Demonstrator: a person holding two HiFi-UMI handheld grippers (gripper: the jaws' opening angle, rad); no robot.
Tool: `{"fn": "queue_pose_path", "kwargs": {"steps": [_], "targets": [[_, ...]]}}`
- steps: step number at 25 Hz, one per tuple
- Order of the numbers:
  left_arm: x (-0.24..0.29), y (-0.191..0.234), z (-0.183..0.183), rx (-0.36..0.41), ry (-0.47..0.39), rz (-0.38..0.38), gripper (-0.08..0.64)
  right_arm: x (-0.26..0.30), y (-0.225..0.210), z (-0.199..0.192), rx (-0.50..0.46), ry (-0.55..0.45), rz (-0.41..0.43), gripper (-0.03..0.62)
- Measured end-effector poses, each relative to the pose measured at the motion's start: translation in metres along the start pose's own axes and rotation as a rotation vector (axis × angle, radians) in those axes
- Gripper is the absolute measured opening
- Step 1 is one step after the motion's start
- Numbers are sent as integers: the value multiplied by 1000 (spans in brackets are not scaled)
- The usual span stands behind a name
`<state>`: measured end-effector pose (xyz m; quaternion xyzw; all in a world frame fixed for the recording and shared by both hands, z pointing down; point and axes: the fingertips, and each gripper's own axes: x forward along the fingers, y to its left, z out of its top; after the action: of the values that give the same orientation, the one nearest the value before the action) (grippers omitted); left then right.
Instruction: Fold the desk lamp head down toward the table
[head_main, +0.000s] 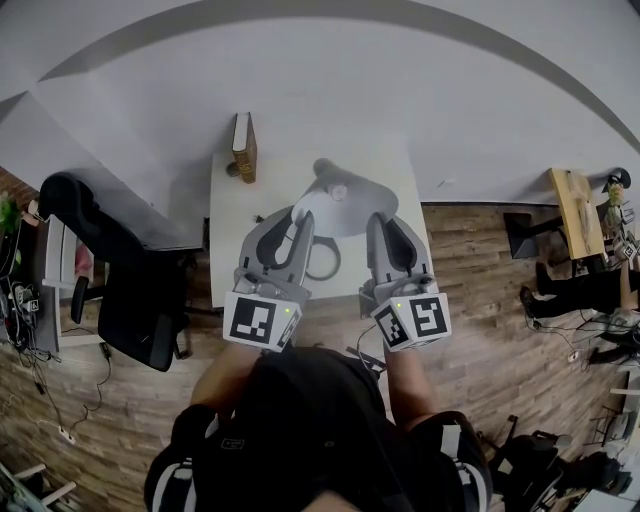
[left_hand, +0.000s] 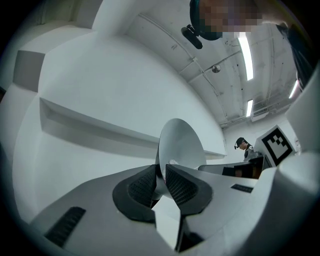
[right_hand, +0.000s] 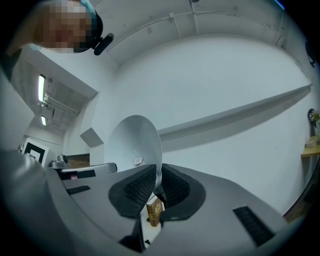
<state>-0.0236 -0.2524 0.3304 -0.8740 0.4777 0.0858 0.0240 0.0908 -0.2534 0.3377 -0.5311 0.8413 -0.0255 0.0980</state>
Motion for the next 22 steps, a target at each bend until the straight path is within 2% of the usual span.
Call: {"fn": "queue_pose_path", "kwargs": {"steps": [5,15,22], "targets": [[-5,-2,-4,-22,-9,11,72,-5,-1,-4,8,11,-1,41],[-18,-9,-17,7,13,18,63,-20,1,-19,-8,48,-10,31],[-28,-12,-26,-3,18,19,56,-30,3,-30,-16,70,-23,25]]}}
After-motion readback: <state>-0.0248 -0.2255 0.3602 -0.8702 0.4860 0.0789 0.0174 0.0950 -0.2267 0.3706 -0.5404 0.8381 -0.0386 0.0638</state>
